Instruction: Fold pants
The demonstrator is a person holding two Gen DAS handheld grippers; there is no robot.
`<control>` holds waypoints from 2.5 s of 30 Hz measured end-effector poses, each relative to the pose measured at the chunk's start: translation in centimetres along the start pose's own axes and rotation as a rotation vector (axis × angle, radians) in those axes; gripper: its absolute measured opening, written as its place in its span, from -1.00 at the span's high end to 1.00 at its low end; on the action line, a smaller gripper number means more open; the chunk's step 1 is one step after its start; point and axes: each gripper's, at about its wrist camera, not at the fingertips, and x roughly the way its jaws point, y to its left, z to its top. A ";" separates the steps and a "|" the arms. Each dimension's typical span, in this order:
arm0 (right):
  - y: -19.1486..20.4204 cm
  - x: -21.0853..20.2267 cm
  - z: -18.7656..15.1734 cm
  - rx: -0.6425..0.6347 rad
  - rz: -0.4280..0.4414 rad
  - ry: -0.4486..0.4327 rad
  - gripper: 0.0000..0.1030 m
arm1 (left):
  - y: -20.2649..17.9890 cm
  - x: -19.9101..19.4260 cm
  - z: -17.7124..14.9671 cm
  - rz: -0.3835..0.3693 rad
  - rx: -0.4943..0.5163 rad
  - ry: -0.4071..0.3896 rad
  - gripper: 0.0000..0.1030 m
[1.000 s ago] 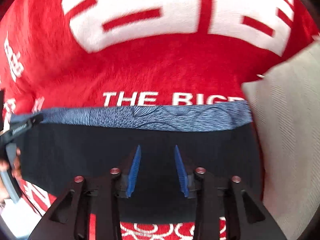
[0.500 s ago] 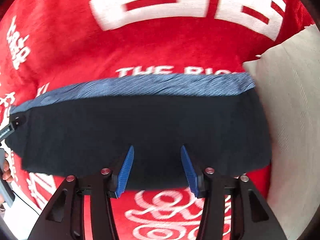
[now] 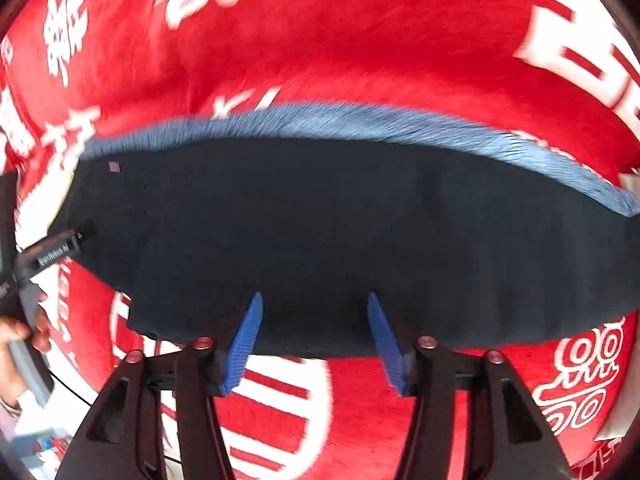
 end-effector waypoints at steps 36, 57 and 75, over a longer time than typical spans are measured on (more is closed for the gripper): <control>3.4 3.1 -6.3 0.603 0.622 -0.043 0.91 | -0.5 -1.8 0.2 -0.070 0.229 -0.090 -1.00; 2.9 -2.4 1.3 0.110 0.101 -0.125 0.09 | -0.9 -0.8 8.4 -0.100 0.049 -0.127 -1.00; -18.8 -7.0 -2.5 0.500 -0.141 -0.213 0.13 | -13.4 -9.1 1.8 -0.251 0.237 -0.096 -1.00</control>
